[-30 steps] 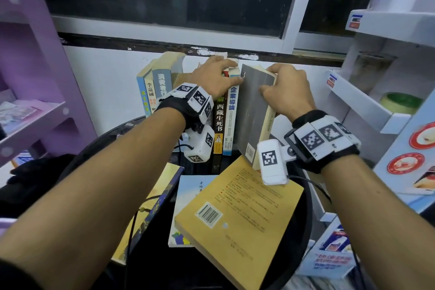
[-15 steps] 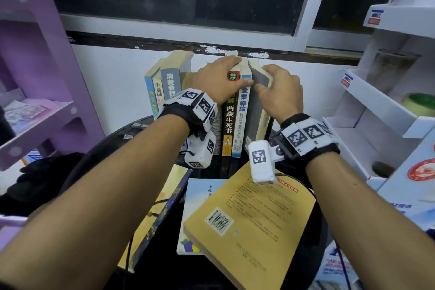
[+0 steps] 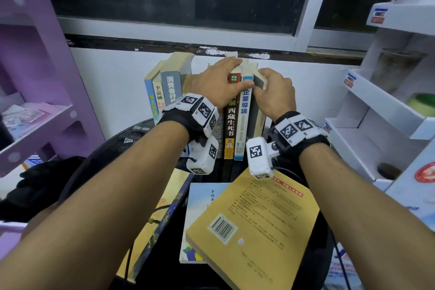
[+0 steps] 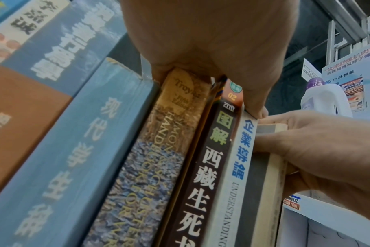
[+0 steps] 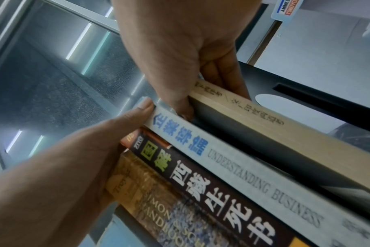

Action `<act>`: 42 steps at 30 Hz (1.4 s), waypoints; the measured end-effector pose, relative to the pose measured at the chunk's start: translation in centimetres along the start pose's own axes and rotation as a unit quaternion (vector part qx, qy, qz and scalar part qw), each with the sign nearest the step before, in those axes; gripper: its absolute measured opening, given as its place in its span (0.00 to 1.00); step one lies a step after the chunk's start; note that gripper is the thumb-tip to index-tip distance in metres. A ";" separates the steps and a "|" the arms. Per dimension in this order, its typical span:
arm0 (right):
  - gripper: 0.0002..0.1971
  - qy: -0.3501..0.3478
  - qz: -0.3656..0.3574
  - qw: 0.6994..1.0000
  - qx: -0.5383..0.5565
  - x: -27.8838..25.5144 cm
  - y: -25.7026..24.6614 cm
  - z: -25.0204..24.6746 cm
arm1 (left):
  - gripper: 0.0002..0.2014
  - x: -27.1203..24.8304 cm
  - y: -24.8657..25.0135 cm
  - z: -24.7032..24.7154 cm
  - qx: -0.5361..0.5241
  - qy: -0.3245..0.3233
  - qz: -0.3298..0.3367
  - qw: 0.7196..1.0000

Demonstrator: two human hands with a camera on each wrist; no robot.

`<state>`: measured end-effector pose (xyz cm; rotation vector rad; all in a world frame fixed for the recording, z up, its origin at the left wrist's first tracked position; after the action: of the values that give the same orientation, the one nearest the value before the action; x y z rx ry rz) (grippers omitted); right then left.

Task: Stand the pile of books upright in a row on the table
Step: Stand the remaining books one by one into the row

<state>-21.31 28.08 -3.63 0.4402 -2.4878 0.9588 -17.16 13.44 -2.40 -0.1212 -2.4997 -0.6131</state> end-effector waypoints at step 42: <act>0.56 -0.323 0.094 0.903 0.268 -1.5 5.4 3.5 | 0.31 -0.3 0.2 0.2 0.000 0.014 -0.017 1.000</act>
<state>-23.39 29.70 -9.75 0.8108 -2.8378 1.8449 -16.98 13.74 -2.59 -0.0703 -2.4782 -0.6251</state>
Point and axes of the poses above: each hand's wrist, its own x-axis towards the middle knuckle, its own z-axis out of the palm, y = z × x, the point moved 2 cm from there along x, towards the middle knuckle
